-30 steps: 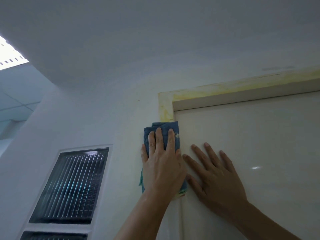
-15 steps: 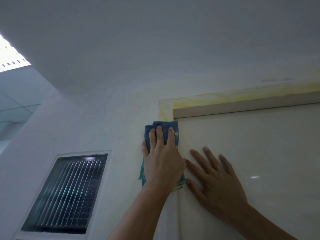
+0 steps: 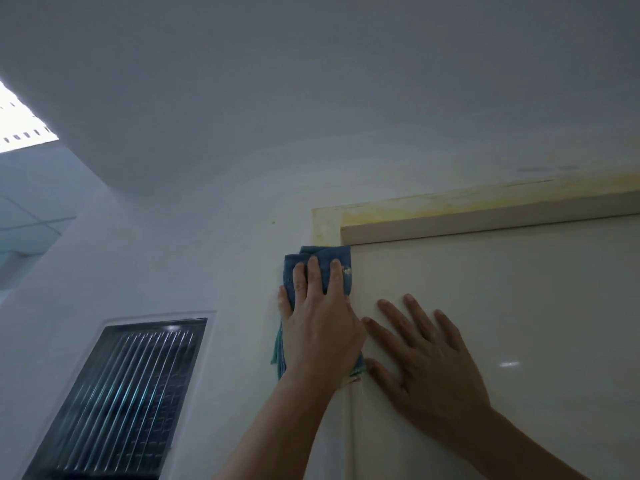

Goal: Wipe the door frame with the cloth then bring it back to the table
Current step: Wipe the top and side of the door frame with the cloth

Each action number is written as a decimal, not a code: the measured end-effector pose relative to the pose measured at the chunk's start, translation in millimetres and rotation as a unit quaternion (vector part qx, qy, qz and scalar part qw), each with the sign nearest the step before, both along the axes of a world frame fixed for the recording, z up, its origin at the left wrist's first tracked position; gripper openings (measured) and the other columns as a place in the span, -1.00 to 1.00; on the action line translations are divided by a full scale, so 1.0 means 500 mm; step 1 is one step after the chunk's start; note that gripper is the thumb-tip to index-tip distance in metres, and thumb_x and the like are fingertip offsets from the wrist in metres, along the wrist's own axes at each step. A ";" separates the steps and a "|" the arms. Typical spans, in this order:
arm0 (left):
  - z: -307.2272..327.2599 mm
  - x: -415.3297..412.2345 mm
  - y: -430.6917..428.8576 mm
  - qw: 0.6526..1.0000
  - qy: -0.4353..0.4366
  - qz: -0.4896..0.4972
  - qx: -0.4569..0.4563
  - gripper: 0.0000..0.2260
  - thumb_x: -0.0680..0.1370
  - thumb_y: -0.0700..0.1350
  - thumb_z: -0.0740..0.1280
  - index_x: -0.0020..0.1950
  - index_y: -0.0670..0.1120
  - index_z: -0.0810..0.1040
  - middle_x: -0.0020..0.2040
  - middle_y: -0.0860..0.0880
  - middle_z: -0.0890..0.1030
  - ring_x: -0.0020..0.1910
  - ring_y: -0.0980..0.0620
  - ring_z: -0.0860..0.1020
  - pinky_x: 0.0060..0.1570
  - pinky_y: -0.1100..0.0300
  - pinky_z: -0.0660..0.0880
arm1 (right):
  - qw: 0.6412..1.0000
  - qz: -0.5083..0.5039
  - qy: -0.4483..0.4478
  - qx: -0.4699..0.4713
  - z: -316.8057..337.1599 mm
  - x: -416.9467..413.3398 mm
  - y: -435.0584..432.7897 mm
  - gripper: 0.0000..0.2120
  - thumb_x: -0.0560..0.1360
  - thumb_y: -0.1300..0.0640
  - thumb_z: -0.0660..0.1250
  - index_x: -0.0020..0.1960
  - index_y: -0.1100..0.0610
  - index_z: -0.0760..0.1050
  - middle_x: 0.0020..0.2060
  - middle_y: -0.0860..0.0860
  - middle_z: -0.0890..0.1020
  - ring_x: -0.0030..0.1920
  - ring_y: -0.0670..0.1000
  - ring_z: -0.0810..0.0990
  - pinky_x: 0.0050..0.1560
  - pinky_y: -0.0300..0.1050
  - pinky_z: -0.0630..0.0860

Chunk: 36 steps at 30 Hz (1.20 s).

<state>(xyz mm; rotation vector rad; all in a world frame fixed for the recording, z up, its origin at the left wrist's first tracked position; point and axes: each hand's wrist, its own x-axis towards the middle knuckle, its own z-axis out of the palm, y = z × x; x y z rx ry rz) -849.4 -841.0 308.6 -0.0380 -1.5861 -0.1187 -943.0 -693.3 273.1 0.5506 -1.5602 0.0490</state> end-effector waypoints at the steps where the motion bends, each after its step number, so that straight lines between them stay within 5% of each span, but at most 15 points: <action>1: -0.010 0.001 0.001 1.000 -0.002 0.005 0.001 -0.40 0.58 0.04 0.01 0.58 0.05 -0.15 0.60 -0.05 -0.15 0.56 -0.07 -0.21 0.48 -0.12 -0.21 | 1.000 -0.001 -0.001 -0.002 0.002 0.002 0.001 -0.41 0.58 -0.39 -0.13 0.55 -0.24 0.16 0.59 -0.14 0.15 0.61 0.05 0.01 0.50 0.19 -0.01; 8: 0.021 -0.005 -0.006 1.000 0.019 -0.004 -0.002 -0.42 0.60 0.02 0.07 0.58 0.04 -0.09 0.60 -0.06 -0.08 0.57 -0.07 -0.16 0.49 -0.13 -0.17 | 1.000 0.000 0.002 -0.011 0.022 0.000 0.003 -0.39 0.58 -0.41 -0.17 0.57 -0.25 0.09 0.60 -0.15 0.07 0.62 0.03 -0.07 0.53 0.17 -0.06; 13: -0.007 -0.005 -0.007 1.000 0.011 0.005 -0.001 -0.39 0.53 0.08 -0.07 0.58 0.05 -0.11 0.60 -0.05 -0.10 0.57 -0.07 -0.17 0.48 -0.10 -0.20 | 1.000 0.007 0.002 -0.012 0.026 0.001 0.003 -0.35 0.55 -0.43 -0.27 0.58 -0.25 0.04 0.61 -0.16 0.01 0.62 0.03 -0.14 0.53 0.16 -0.12; 20: 0.052 -0.001 -0.002 1.000 0.027 -0.013 0.000 -0.42 0.59 -0.01 0.09 0.58 0.03 -0.04 0.60 -0.05 -0.03 0.57 -0.08 -0.12 0.51 -0.14 -0.12 | 1.000 0.003 -0.001 -0.010 0.034 -0.002 0.005 -0.38 0.57 -0.42 -0.19 0.57 -0.25 0.08 0.60 -0.16 0.05 0.62 0.02 -0.09 0.53 0.16 -0.09; 25: -0.037 -0.015 -0.006 0.998 0.062 0.004 -0.007 -0.41 0.50 0.07 -0.06 0.56 0.02 0.14 0.57 -0.08 0.15 0.56 -0.13 0.06 0.45 -0.15 0.01 | 1.000 -0.009 0.002 -0.012 0.040 0.001 0.006 -0.37 0.57 -0.41 -0.16 0.55 -0.22 0.17 0.58 -0.11 0.18 0.60 0.07 0.04 0.49 0.17 -0.02; 32: 0.067 0.009 -0.001 0.999 0.030 -0.012 -0.004 -0.40 0.56 -0.04 0.14 0.57 0.03 -0.01 0.59 -0.05 0.00 0.56 -0.09 -0.10 0.50 -0.15 -0.10 | 1.000 0.004 0.004 -0.018 0.060 0.002 0.000 -0.33 0.55 -0.44 -0.24 0.57 -0.22 0.08 0.61 -0.13 0.06 0.61 0.03 -0.10 0.52 0.15 -0.11; 36: 0.020 0.005 0.001 1.000 0.021 -0.004 -0.004 -0.39 0.58 -0.04 0.13 0.58 0.04 -0.06 0.60 -0.05 -0.06 0.57 -0.07 -0.15 0.50 -0.13 -0.14 | 1.000 0.005 0.006 -0.014 0.058 0.001 0.008 -0.32 0.54 -0.44 -0.27 0.58 -0.22 0.06 0.61 -0.14 0.03 0.61 0.03 -0.12 0.52 0.13 -0.14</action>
